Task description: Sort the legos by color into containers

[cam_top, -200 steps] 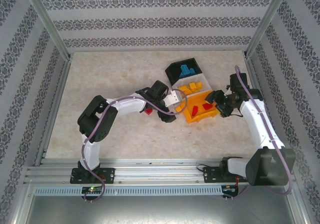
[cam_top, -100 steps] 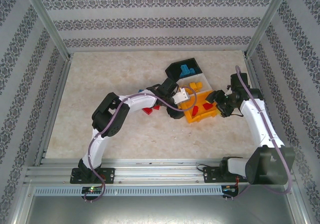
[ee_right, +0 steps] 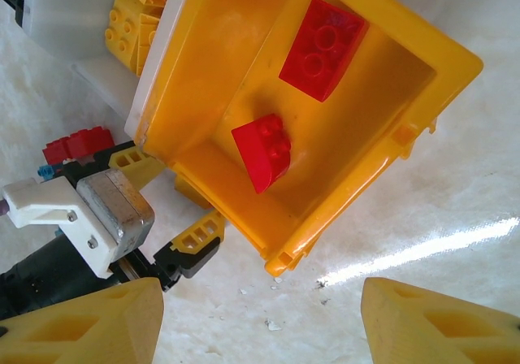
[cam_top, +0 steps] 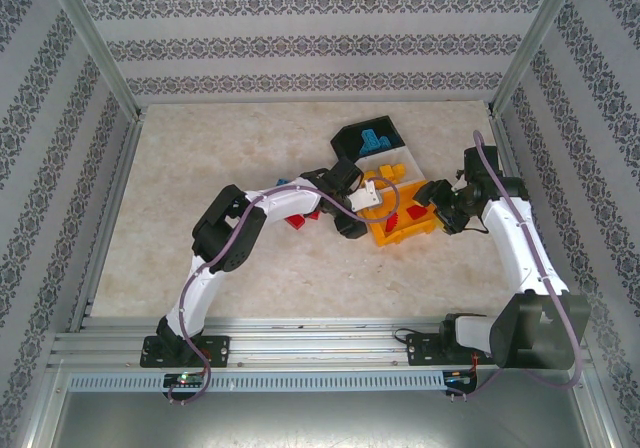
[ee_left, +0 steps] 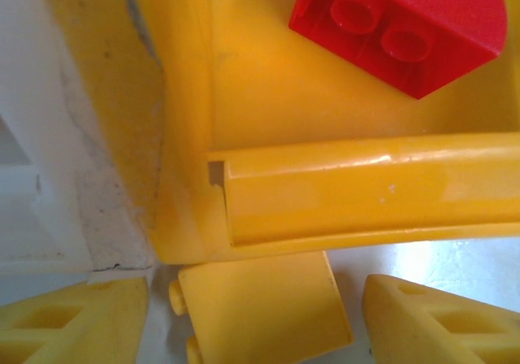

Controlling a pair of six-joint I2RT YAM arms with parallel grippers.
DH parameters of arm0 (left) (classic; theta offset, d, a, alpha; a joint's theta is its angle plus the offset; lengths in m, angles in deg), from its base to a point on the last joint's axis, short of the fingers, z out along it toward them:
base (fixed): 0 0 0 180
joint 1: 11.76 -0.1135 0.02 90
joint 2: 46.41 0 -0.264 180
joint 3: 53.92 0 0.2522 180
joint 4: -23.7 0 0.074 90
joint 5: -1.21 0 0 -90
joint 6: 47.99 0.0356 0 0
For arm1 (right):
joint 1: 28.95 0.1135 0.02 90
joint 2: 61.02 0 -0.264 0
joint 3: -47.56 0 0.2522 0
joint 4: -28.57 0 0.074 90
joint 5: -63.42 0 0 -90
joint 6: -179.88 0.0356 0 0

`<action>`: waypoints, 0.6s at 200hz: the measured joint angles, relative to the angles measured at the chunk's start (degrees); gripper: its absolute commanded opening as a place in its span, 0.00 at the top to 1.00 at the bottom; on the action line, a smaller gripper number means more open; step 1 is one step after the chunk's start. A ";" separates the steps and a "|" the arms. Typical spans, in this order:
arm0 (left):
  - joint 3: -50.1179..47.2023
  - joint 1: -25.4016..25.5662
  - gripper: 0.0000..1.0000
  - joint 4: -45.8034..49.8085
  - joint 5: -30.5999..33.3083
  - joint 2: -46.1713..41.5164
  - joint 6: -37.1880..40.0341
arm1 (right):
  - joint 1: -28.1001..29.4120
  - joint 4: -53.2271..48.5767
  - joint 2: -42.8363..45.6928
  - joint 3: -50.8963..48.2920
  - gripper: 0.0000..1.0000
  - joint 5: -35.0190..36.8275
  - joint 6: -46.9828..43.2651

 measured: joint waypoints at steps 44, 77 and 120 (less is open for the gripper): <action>2.56 -0.02 0.63 3.52 -0.52 0.74 -0.39 | 0.00 0.04 0.00 -0.24 0.34 -0.02 0.02; 2.21 -0.11 0.62 3.50 -0.92 0.63 -0.50 | -0.13 0.22 0.00 -0.44 0.34 -0.09 0.04; -2.14 -1.16 0.62 3.41 -1.53 -2.47 -2.14 | -0.35 0.68 0.00 -0.70 0.34 -0.20 0.22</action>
